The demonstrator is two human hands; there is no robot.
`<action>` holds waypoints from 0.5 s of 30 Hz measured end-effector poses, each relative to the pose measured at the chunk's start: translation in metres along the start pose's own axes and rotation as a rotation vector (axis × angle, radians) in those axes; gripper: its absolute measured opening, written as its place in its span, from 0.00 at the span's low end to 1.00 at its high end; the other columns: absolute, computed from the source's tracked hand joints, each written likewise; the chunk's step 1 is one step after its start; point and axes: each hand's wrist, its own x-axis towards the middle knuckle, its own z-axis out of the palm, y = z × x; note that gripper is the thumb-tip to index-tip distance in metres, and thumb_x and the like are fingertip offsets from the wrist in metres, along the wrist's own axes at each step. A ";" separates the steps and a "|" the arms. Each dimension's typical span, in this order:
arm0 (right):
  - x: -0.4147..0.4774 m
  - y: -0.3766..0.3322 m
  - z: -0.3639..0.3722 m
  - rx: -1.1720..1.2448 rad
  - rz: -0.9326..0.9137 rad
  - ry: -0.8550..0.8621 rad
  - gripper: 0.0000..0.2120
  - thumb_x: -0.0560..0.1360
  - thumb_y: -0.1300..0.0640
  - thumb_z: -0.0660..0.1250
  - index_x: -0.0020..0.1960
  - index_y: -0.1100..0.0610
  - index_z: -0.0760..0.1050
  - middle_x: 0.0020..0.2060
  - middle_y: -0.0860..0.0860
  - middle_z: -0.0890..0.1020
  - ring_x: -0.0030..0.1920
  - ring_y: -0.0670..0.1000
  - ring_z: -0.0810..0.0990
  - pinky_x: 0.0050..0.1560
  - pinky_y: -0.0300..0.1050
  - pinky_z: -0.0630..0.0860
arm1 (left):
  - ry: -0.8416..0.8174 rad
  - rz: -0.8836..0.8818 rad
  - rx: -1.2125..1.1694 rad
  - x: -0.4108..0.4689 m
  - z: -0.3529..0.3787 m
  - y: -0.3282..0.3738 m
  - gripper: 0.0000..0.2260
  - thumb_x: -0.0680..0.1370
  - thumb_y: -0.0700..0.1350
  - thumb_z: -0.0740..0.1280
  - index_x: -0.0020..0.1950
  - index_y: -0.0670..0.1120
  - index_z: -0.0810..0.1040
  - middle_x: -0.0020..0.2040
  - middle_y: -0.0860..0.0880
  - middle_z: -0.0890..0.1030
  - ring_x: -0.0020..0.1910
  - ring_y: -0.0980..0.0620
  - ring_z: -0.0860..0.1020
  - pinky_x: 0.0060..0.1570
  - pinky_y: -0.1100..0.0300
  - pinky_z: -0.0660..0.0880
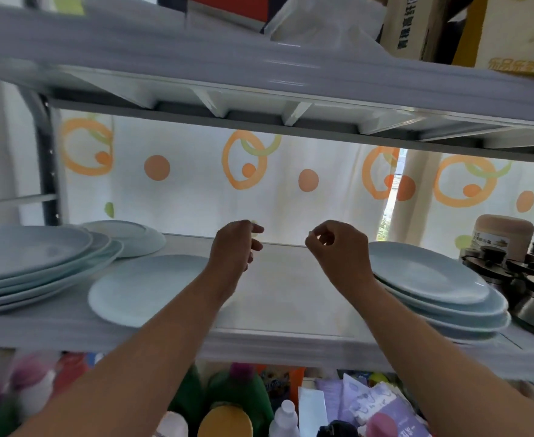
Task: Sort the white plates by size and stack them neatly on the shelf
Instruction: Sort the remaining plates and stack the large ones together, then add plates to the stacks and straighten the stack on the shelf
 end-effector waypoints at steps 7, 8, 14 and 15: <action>-0.012 -0.039 0.072 0.061 0.205 -0.317 0.12 0.70 0.50 0.67 0.47 0.58 0.78 0.39 0.52 0.83 0.44 0.52 0.80 0.51 0.42 0.75 | 0.215 -0.002 0.187 0.009 -0.085 -0.004 0.11 0.76 0.41 0.56 0.43 0.47 0.77 0.34 0.48 0.77 0.30 0.51 0.70 0.30 0.61 0.65; -0.015 -0.043 0.081 0.054 0.262 -0.364 0.14 0.69 0.49 0.66 0.46 0.59 0.79 0.39 0.54 0.84 0.43 0.54 0.82 0.51 0.45 0.78 | 0.239 -0.002 0.193 0.008 -0.095 -0.006 0.11 0.76 0.41 0.56 0.42 0.47 0.77 0.34 0.48 0.77 0.30 0.52 0.70 0.30 0.61 0.65; -0.031 -0.054 0.098 0.169 0.517 -0.636 0.13 0.71 0.54 0.66 0.36 0.64 0.75 0.24 0.55 0.79 0.18 0.50 0.72 0.22 0.35 0.69 | 0.330 0.049 0.324 0.002 -0.135 -0.023 0.11 0.76 0.43 0.56 0.40 0.51 0.75 0.34 0.50 0.78 0.32 0.52 0.71 0.35 0.59 0.67; -0.033 -0.053 0.099 0.198 0.550 -0.650 0.11 0.70 0.56 0.67 0.35 0.63 0.74 0.23 0.55 0.78 0.17 0.51 0.72 0.22 0.35 0.68 | 0.332 0.057 0.344 0.001 -0.139 -0.025 0.11 0.77 0.43 0.55 0.39 0.52 0.75 0.34 0.50 0.78 0.33 0.52 0.72 0.37 0.58 0.68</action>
